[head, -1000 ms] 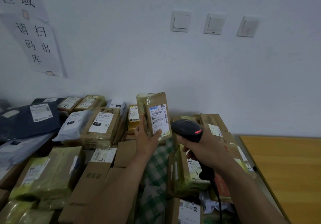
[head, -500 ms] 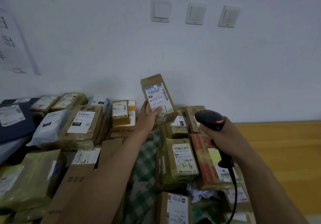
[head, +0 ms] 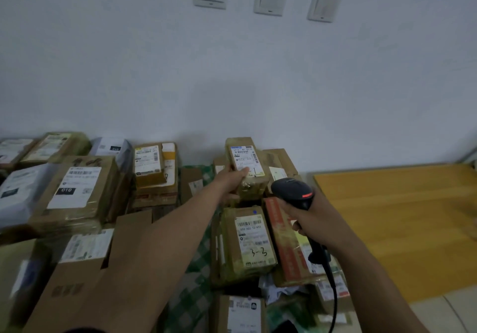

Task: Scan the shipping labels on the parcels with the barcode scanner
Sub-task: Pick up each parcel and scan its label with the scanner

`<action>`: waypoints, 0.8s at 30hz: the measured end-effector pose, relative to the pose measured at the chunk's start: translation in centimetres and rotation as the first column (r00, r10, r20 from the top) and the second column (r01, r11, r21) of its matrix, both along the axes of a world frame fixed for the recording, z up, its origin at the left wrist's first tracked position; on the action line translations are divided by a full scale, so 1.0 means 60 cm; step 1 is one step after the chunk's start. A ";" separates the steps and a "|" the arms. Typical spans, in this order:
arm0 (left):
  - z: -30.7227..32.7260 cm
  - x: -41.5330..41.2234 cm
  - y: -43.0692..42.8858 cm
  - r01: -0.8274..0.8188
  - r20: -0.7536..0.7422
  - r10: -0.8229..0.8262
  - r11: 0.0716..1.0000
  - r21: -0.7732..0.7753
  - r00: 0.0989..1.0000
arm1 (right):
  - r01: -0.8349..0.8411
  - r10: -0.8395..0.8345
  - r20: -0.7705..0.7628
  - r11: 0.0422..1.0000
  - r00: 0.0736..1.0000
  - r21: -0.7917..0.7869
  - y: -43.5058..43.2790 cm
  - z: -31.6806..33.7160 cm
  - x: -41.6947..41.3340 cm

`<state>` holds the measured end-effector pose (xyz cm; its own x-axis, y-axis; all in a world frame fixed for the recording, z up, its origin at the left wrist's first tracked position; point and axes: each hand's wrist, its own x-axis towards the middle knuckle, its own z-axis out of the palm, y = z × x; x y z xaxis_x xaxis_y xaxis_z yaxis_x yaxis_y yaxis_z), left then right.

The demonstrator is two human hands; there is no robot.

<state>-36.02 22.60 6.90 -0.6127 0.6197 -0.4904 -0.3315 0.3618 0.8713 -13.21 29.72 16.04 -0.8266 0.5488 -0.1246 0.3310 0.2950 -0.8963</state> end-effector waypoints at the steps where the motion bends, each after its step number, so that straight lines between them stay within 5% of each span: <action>1: -0.009 0.001 0.000 0.012 0.022 -0.012 1.000 -0.001 1.000 | -0.004 0.004 0.009 1.000 1.000 0.003 0.001 -0.002 -0.001; 8: -0.026 0.013 -0.033 0.049 -0.016 -0.048 0.996 0.070 0.999 | -0.007 0.006 0.059 1.000 0.998 0.004 0.002 -0.029 -0.004; 12: -0.025 0.054 -0.095 -0.224 -0.222 0.224 0.974 0.026 0.949 | -0.045 0.044 0.061 0.999 0.997 0.002 -0.018 -0.040 0.004; 16: -0.051 0.143 -0.206 -0.334 -0.116 0.330 0.943 -0.014 0.937 | -0.108 0.108 0.101 0.994 0.989 -0.002 -0.053 -0.062 0.017; 20: -0.092 0.219 -0.289 -0.241 0.062 0.254 0.955 -0.172 0.965 | -0.170 0.167 0.159 0.985 0.973 0.003 -0.095 -0.091 0.025; 24: -0.108 0.265 -0.318 0.019 0.053 -0.004 0.961 -0.278 0.999 | -0.201 0.201 0.129 0.979 0.971 -0.012 -0.131 -0.103 0.031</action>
